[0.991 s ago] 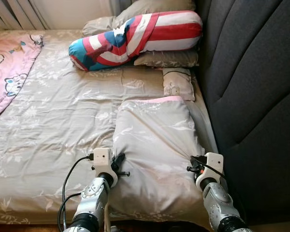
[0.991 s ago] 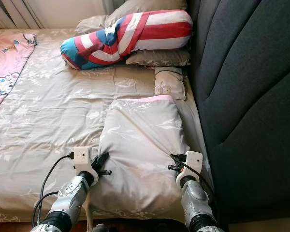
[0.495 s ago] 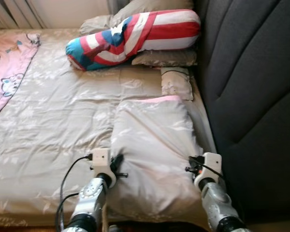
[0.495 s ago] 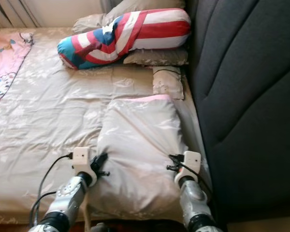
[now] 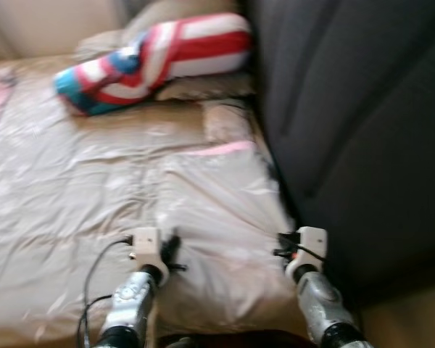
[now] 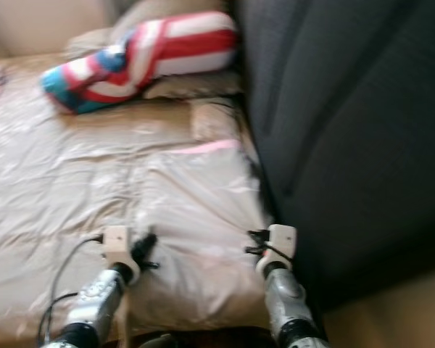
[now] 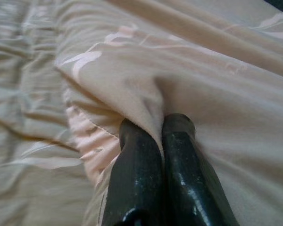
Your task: Clean up the room
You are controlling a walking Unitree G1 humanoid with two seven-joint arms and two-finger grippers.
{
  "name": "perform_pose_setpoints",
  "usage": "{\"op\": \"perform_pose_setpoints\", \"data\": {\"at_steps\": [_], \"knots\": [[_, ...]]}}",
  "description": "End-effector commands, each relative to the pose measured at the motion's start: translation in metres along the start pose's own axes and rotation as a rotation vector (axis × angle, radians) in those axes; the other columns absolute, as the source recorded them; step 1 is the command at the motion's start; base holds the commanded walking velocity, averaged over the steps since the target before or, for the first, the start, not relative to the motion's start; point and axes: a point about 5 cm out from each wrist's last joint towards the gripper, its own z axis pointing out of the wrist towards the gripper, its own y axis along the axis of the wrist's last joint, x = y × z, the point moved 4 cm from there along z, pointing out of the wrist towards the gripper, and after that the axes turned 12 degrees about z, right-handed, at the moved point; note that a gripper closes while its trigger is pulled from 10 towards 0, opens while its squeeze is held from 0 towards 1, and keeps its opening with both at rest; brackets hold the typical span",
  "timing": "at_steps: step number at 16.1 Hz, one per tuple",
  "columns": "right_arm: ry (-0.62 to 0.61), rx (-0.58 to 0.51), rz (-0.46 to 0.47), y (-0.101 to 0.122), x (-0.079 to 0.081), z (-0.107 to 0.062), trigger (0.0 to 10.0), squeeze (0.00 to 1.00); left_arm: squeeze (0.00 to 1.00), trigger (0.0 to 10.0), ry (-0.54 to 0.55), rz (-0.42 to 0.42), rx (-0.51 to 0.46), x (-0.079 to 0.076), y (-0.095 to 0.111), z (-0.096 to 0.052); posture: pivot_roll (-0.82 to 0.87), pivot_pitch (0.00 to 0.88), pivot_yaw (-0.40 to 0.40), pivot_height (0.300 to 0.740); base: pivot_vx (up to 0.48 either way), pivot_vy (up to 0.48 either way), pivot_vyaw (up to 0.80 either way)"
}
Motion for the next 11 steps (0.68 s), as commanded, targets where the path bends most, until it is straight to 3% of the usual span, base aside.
{"op": "perform_pose_setpoints", "data": {"at_steps": [1,7,11], "knots": [[-0.027,-0.045,-0.004,0.0096,-0.0112,-0.0018,10.0,0.00,0.00,10.0,-0.046,0.024,-0.084,-0.0155,0.0214,0.0073,-0.02,0.132,-0.010,0.740,0.000,0.000,-0.80],[-0.016,-0.026,-0.004,0.0053,-0.0082,-0.0017,10.0,0.00,0.00,10.0,-0.037,0.033,-0.067,-0.0117,0.0176,0.0059,-0.02,0.137,-0.009,0.740,0.000,0.000,-0.80],[-0.007,-0.007,-0.001,0.0019,-0.0073,-0.0018,10.0,0.00,0.00,10.0,-0.032,0.043,-0.057,-0.0110,0.0176,0.0072,-0.02,0.139,-0.009,0.740,0.000,0.000,-0.13]]}}
